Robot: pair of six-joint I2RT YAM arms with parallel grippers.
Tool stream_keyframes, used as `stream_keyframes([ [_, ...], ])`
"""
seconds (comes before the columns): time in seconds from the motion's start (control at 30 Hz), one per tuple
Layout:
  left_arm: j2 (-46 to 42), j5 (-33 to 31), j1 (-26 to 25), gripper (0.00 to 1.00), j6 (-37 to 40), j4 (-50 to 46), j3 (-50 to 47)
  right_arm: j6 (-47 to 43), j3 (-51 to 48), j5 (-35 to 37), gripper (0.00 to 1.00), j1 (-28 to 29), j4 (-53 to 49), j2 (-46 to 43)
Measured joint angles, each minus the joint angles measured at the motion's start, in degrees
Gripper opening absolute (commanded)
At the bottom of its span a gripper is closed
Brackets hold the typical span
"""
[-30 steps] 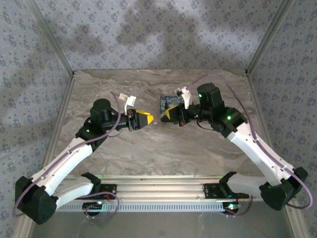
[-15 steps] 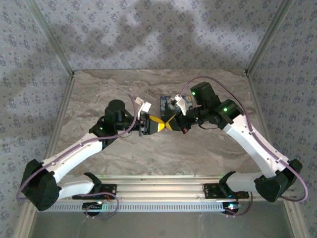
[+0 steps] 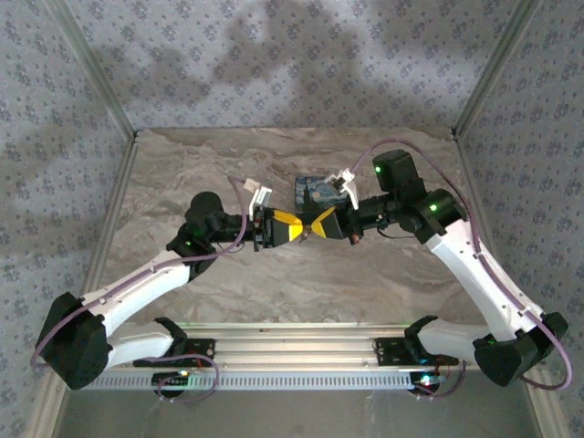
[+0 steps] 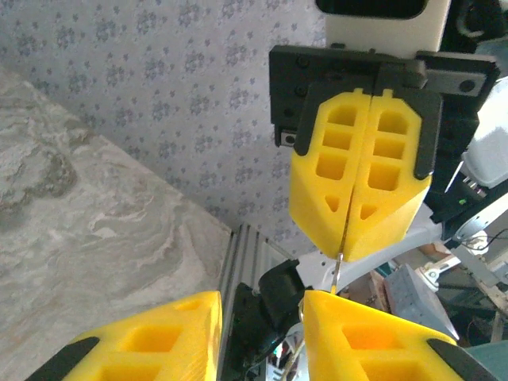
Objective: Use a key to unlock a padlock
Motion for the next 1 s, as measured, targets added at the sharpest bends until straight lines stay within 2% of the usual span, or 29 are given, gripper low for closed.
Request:
stream_keyframes([
  [0.2, 0.3, 0.4, -0.3, 0.32, -2.1, 4.3, -0.2, 0.4, -0.3, -0.5, 0.00, -0.3, 0.3, -0.1],
  [0.6, 0.3, 1.5, -2.4, 0.18, -0.7, 2.9, -0.1, 1.9, -1.5, -1.5, 0.00, -0.4, 2.6, -0.1],
  [1.0, 0.3, 2.1, -2.7, 0.22, 0.3, 0.8, 0.8, 2.5, -1.5, -1.5, 0.00, -0.3, 3.8, 0.0],
])
